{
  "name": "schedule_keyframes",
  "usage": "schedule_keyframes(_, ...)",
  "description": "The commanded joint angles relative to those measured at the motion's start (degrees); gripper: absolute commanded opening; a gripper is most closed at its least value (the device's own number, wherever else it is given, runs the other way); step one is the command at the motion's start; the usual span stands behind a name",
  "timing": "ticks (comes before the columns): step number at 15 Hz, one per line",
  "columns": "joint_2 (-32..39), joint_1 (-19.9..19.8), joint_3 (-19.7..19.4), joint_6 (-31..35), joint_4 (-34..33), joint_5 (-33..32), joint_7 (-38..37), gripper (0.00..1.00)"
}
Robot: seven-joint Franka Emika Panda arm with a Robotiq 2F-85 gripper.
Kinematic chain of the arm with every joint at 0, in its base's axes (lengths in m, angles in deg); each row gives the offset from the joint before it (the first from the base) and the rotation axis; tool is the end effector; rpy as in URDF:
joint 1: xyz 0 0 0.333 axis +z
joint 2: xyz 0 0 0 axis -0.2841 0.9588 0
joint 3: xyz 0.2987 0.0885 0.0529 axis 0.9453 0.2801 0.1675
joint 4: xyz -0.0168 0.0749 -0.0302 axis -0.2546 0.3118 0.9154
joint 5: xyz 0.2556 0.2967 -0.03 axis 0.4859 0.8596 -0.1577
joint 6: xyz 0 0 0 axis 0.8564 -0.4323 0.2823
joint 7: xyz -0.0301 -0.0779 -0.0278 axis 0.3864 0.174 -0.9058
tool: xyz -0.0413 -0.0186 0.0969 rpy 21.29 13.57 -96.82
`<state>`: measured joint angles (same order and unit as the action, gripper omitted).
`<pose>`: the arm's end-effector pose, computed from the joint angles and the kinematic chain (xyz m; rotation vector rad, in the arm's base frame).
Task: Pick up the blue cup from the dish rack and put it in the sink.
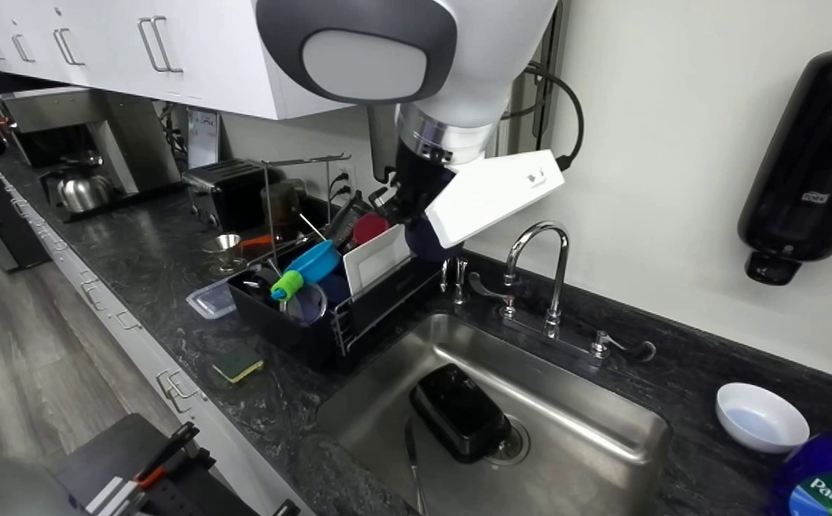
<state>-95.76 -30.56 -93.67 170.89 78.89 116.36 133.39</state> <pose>0.3841 -0.2827 0.4901 -2.3366 -1.5870 -0.8859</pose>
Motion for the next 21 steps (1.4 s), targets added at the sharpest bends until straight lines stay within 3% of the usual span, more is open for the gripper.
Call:
schedule_keyframes(1, 3.48, -1.66, -1.02, 2.53, -2.98, -1.88, 0.33, 0.02)
schedule_keyframes(9, 9.25, -3.76, -2.34, 16.89, -3.24, 2.43, -1.56, 0.02)
schedule_keyframes(16, 13.65, -5.39, -1.56, 30.68, -1.09, 8.19, -9.50, 0.02)
schedule_keyframes(21, 14.42, -6.13, -0.95, 35.74, 2.46, 8.98, -14.63, 0.02)
